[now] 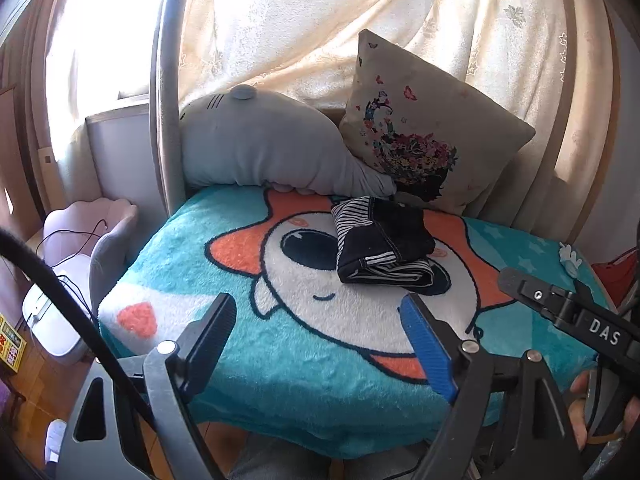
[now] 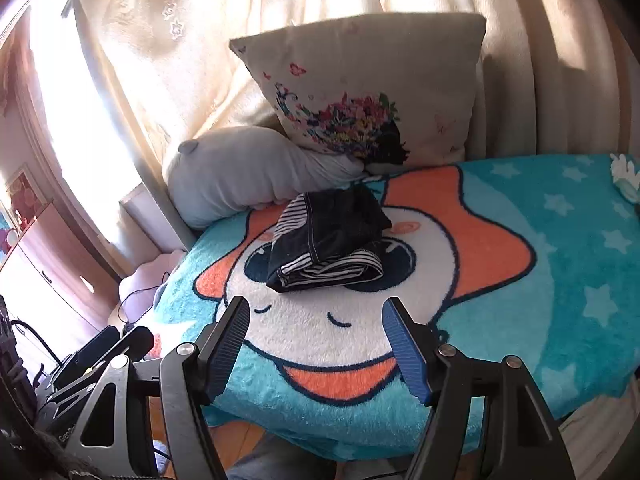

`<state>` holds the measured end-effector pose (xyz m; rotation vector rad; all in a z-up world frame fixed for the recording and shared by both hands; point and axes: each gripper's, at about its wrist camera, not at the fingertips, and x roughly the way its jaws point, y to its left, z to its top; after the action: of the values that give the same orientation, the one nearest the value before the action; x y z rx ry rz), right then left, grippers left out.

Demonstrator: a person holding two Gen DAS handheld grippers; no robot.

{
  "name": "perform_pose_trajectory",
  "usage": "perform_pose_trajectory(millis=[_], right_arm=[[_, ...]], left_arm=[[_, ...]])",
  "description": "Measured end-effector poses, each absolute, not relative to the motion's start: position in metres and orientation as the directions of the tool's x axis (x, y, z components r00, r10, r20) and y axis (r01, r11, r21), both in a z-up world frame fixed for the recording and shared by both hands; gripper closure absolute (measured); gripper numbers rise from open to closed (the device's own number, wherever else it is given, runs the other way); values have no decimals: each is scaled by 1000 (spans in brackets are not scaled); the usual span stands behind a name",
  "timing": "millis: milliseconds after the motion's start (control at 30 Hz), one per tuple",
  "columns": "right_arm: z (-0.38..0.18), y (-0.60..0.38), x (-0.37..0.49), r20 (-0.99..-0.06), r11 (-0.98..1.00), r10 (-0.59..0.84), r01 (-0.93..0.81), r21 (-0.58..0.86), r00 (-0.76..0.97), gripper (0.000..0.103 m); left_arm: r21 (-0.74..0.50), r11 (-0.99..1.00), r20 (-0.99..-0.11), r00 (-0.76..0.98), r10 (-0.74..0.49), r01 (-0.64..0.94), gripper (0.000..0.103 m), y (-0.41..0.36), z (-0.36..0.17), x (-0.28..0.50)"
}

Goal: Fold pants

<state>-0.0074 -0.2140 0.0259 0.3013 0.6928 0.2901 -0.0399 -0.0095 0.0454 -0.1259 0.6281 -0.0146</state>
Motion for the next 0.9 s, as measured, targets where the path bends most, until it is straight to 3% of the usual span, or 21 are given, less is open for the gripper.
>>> perform_pose_trajectory(millis=[900], right_arm=[[57,-205,-52,-537,933,335,-194,304,774,24]], left_arm=[[-130,991,-571,818,-75,0,19,-12,57,-61]])
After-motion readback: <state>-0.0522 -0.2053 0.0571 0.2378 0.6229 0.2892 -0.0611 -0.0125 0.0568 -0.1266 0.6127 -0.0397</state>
